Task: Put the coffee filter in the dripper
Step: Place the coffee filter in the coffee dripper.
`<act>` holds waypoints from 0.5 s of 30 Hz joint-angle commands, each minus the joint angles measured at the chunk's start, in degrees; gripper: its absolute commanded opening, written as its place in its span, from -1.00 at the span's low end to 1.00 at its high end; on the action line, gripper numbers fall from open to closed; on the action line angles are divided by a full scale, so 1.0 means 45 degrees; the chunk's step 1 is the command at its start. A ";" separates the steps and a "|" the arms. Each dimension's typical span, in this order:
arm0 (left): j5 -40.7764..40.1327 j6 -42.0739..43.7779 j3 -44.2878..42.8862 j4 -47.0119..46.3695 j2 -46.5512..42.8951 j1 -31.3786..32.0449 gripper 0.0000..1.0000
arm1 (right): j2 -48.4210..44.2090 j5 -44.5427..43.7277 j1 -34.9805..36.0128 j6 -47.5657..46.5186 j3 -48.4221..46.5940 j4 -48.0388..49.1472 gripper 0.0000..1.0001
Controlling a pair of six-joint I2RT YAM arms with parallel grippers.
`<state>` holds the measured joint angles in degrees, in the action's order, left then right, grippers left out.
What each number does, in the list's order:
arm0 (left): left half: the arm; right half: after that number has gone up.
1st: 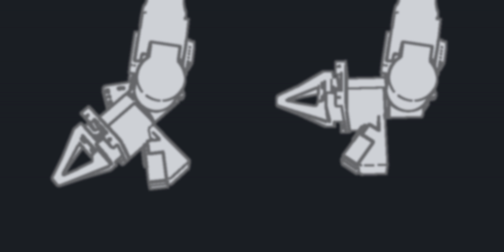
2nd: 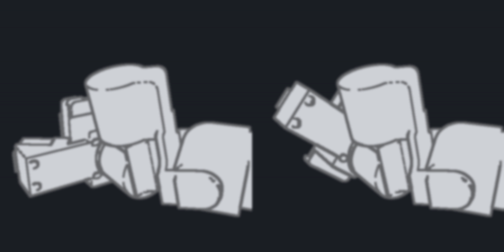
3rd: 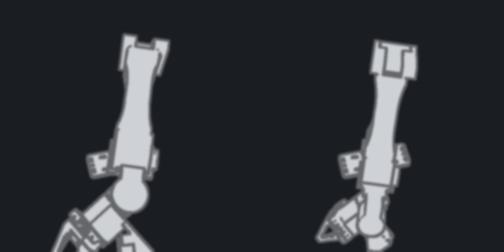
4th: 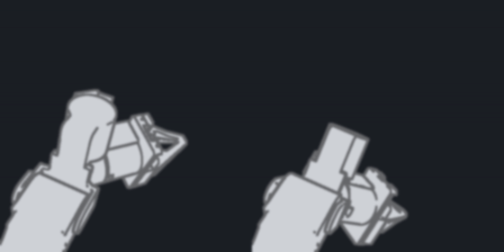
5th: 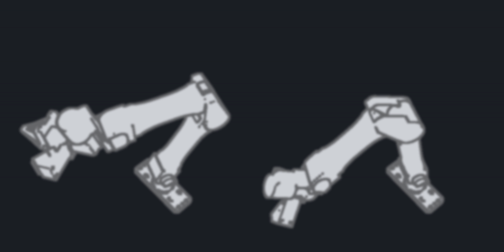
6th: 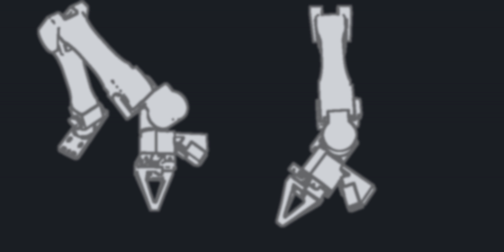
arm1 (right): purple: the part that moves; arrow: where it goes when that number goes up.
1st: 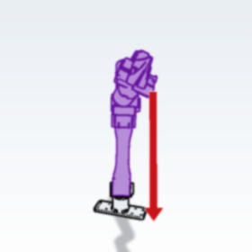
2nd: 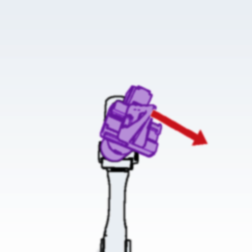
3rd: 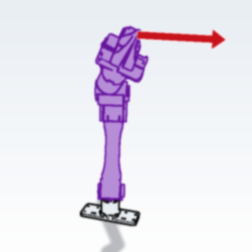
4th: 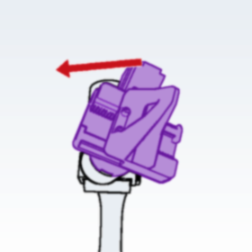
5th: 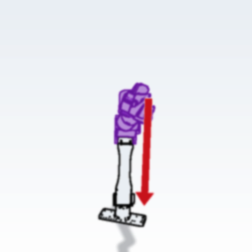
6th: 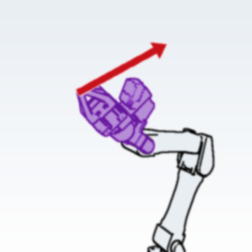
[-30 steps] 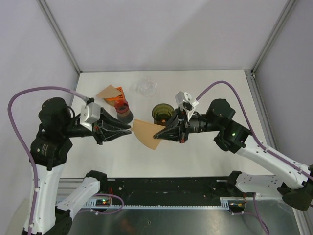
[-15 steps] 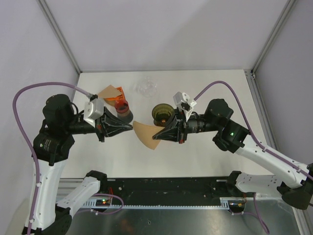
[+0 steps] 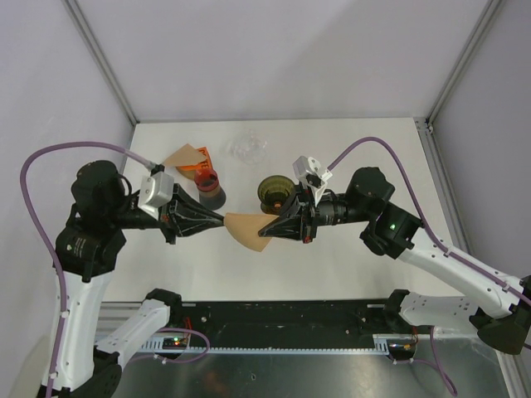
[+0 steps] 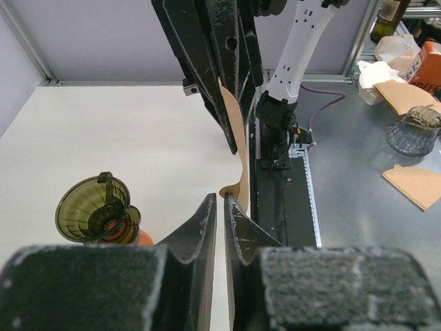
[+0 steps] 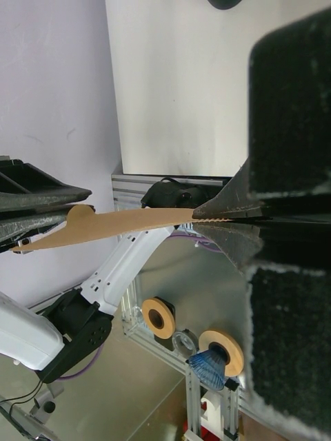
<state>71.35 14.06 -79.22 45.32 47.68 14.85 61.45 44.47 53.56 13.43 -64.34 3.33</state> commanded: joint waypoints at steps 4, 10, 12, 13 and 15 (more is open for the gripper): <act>0.1046 0.0155 -0.0133 -0.0086 -0.0185 0.0099 -0.69 | -0.0117 0.0034 -0.0078 -0.0105 -0.0429 0.0238 -1.00; 0.1265 0.0148 0.0124 -0.0090 -0.0387 0.0098 -0.67 | -0.0129 0.0011 -0.0228 -0.0044 -0.0430 0.0258 -1.00; 0.1124 0.0164 0.0095 -0.0076 -0.0358 0.0103 -0.73 | -0.0118 0.0057 -0.0239 0.0011 -0.0430 0.0320 -1.00; 0.1023 0.0169 0.0061 -0.0083 -0.0321 0.0110 -0.75 | -0.0109 0.0078 -0.0240 0.0017 -0.0430 0.0346 -1.00; 0.0878 0.0228 -0.0048 -0.0089 -0.0244 0.0116 -0.78 | -0.0103 0.0094 -0.0247 0.0036 -0.0430 0.0381 -1.00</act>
<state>75.24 14.11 -79.07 45.34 46.22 14.90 61.45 44.47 52.66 13.45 -64.34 3.29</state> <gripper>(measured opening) 0.120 0.009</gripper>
